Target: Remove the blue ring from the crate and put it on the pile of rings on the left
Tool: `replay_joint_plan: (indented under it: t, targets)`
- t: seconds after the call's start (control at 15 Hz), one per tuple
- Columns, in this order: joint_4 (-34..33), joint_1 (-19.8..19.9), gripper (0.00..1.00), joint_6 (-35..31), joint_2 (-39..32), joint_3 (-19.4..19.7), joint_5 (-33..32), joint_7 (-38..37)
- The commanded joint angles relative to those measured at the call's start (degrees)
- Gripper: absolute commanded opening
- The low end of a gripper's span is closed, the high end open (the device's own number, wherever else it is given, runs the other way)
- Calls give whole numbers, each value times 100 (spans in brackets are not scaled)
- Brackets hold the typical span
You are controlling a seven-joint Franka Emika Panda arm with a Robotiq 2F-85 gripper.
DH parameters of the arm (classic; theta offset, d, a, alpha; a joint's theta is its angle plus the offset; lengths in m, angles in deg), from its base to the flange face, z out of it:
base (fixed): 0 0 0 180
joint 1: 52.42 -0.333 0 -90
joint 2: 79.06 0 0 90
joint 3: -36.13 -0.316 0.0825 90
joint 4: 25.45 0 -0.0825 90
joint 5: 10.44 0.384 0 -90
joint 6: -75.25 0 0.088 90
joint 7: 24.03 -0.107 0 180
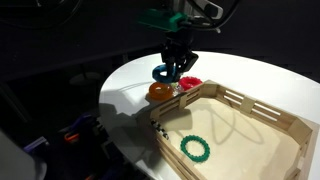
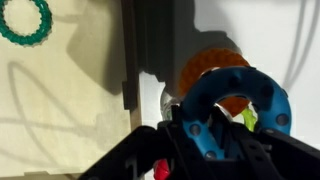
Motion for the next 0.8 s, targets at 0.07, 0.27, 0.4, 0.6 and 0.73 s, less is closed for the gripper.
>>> replay_joint_plan:
  t: [0.07,0.27,0.4,0.6,0.73]
  targets:
    - [-199,-10,66,53,-174,-43,-218,-286]
    - [-242,-5,90,100,-184,-44,-222,-282]
    - [-279,6,100,141,-148,-33,-183,-248]
    - [-367,35,100,158,-102,-3,-187,-251]
    - [-467,61,100,124,-130,28,-181,-275]
